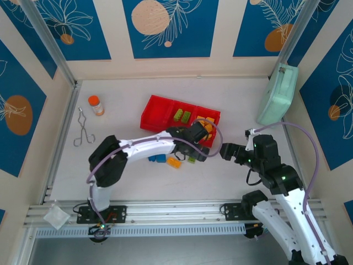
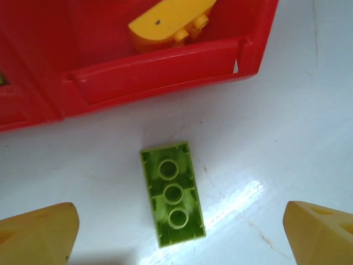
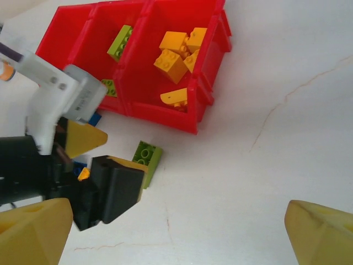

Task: Sort the legos into containers by color
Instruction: Pick up the lego from the center of the table.

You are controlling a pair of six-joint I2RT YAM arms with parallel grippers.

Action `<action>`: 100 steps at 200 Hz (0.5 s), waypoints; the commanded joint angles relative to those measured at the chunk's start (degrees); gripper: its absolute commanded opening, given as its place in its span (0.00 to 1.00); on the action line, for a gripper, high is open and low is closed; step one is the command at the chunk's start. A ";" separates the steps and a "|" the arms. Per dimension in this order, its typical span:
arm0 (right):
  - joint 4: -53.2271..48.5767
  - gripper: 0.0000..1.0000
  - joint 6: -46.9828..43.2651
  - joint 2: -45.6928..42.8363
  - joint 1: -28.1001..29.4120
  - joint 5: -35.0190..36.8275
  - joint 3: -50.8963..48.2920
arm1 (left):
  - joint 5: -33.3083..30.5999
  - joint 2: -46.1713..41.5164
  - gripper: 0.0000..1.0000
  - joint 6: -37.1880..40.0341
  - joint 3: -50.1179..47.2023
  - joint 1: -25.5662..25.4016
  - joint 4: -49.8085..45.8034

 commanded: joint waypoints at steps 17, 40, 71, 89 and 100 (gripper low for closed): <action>0.52 0.99 0.24 -2.26 0.24 -0.15 -0.22 | -1.33 8.10 0.89 -1.56 8.37 -0.52 -6.42; 0.81 0.99 0.26 -3.18 0.29 -0.06 -0.33 | -3.45 10.78 0.86 -2.51 11.06 -0.39 -8.86; 1.00 0.99 0.12 -3.45 0.16 -0.40 -0.45 | -3.00 12.95 0.78 -3.05 11.70 0.37 -9.21; 1.13 0.99 0.02 -3.45 0.03 -0.68 -0.54 | -2.75 13.60 0.73 -3.90 11.17 0.95 -9.30; 1.34 0.99 -0.08 -3.45 -0.26 -1.09 -0.48 | -2.67 13.56 0.72 -4.29 10.70 1.18 -9.06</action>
